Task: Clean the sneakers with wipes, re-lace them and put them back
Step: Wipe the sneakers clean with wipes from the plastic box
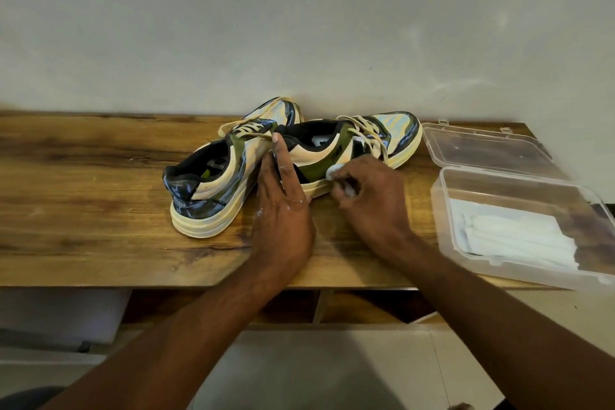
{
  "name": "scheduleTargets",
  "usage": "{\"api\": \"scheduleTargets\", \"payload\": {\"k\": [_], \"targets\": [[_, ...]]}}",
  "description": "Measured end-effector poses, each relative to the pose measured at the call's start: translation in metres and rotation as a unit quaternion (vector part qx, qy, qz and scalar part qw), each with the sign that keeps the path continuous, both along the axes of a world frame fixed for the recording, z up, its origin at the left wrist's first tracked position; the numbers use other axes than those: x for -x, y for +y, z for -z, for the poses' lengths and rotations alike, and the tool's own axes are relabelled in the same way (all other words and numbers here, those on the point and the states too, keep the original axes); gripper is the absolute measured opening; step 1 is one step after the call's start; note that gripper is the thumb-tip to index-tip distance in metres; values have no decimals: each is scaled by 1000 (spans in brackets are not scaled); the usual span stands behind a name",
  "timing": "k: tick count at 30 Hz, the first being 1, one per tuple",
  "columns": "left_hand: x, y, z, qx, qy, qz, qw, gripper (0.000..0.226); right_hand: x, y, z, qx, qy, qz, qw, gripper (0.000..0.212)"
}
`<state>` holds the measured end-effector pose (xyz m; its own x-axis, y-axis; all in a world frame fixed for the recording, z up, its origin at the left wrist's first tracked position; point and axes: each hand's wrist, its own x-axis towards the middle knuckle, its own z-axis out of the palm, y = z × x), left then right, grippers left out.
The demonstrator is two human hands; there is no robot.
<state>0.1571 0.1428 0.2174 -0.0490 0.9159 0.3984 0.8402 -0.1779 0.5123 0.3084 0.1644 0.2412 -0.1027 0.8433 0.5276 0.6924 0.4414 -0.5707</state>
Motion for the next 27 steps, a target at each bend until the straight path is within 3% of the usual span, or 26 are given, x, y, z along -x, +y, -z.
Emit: {"api": "scheduleTargets", "payload": {"k": [4, 7, 13, 20, 27], "targets": [[0, 1, 1, -1, 0, -5, 1000, 107, -30, 28, -11, -19, 98, 130, 986, 12], [-1, 1, 1, 2, -4, -3, 1000, 109, -39, 38, -12, -16, 121, 171, 978, 12], [-1, -3, -6, 29, -7, 21, 999, 122, -5, 26, -9, -33, 72, 50, 996, 25], [0, -3, -8, 46, -7, 17, 999, 122, -33, 47, -13, -10, 106, 178, 978, 18], [10, -2, -9, 41, -22, 29, 998, 121, -2, 17, -6, -7, 82, 51, 995, 24]]}}
